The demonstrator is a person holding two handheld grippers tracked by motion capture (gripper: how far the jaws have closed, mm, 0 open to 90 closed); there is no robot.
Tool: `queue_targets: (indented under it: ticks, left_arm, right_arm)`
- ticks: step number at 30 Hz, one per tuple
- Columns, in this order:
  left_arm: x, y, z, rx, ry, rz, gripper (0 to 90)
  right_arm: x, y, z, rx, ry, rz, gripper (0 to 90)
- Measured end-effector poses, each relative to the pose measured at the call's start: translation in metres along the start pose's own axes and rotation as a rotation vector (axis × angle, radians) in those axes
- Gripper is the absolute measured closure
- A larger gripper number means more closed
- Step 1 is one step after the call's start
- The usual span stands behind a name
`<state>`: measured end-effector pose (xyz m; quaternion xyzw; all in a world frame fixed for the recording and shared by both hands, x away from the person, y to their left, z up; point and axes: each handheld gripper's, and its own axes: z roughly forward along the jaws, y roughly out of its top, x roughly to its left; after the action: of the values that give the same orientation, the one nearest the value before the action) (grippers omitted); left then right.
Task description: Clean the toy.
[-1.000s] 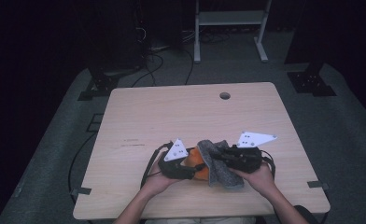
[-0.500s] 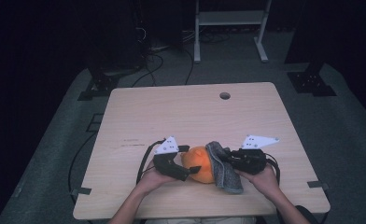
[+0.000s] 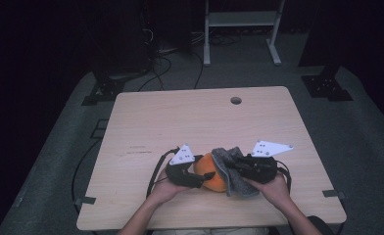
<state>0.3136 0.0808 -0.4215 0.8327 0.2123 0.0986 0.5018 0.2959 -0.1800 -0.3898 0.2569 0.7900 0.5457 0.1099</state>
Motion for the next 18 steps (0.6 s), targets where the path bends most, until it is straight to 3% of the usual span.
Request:
queue_targets:
  ticks: [2, 5, 8, 9, 10, 11, 12, 14, 16, 18]
  left_arm:
    - [0.000, -0.001, -0.001, 0.006, -0.012, 0.003, 26.1]
    - [0.006, -0.003, -0.002, -0.010, -0.053, -0.014, 16.5]
    - [0.011, -0.003, -0.003, -0.016, -0.052, -0.026, 9.7]
    - [0.017, -0.005, -0.003, -0.034, -0.061, -0.060, 9.3]
    - [0.017, -0.005, -0.003, -0.034, -0.061, -0.060, 9.0]
    - [0.024, -0.008, -0.001, -0.043, -0.076, -0.106, 7.9]
    - [0.024, -0.008, -0.001, -0.043, -0.076, -0.106, 7.7]
    - [0.025, -0.010, 0.006, -0.031, -0.125, -0.153, 7.7]
    - [0.024, -0.011, 0.008, -0.029, -0.149, -0.158, 10.9]
    - [0.017, -0.010, 0.005, -0.022, -0.175, -0.083, 14.0]
  right_arm:
    - [0.001, 0.000, 0.002, 0.015, -0.013, -0.012, 80.7]
    - [-0.010, -0.013, -0.001, 0.032, -0.021, 0.038, 80.8]
    - [-0.014, -0.019, -0.004, 0.032, -0.030, 0.053, 80.7]
    - [-0.016, -0.021, -0.008, 0.036, -0.040, 0.060, 80.8]
    - [-0.016, -0.021, -0.008, 0.036, -0.040, 0.060, 80.8]
    - [-0.018, -0.023, -0.011, 0.035, -0.047, 0.062, 80.7]
    - [-0.018, -0.023, -0.011, 0.035, -0.047, 0.062, 80.7]
    - [-0.019, -0.025, -0.012, 0.033, -0.047, 0.073, 80.7]
    - [-0.020, -0.025, -0.012, 0.034, -0.050, 0.074, 80.6]
    - [-0.022, -0.026, -0.014, 0.037, -0.057, 0.084, 80.6]
